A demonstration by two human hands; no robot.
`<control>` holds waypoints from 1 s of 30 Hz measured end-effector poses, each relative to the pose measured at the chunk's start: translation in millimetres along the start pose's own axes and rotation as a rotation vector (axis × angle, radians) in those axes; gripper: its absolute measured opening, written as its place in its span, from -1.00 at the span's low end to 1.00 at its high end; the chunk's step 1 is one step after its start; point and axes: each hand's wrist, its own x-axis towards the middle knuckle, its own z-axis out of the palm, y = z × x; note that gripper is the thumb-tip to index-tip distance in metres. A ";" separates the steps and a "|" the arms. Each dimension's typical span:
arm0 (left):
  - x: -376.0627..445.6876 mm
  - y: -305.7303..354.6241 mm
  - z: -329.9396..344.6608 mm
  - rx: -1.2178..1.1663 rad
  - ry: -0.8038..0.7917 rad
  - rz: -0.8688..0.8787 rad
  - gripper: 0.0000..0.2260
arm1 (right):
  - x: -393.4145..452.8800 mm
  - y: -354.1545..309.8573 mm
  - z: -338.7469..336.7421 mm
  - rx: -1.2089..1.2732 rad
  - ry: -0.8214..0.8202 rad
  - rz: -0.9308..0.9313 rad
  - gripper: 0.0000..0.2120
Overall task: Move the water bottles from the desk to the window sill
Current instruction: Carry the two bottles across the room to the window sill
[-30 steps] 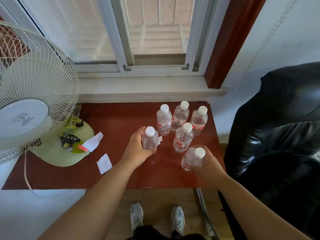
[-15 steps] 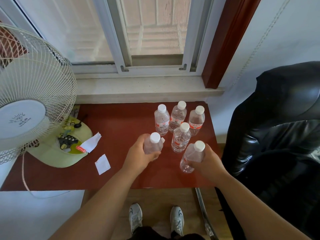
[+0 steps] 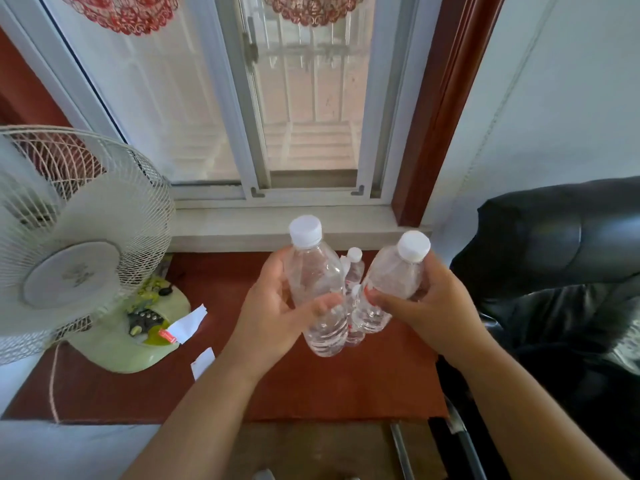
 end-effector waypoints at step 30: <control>14.0 34.7 -53.6 0.193 -0.146 0.124 -0.36 | -59.3 -68.7 19.8 -0.111 0.356 0.026 -0.22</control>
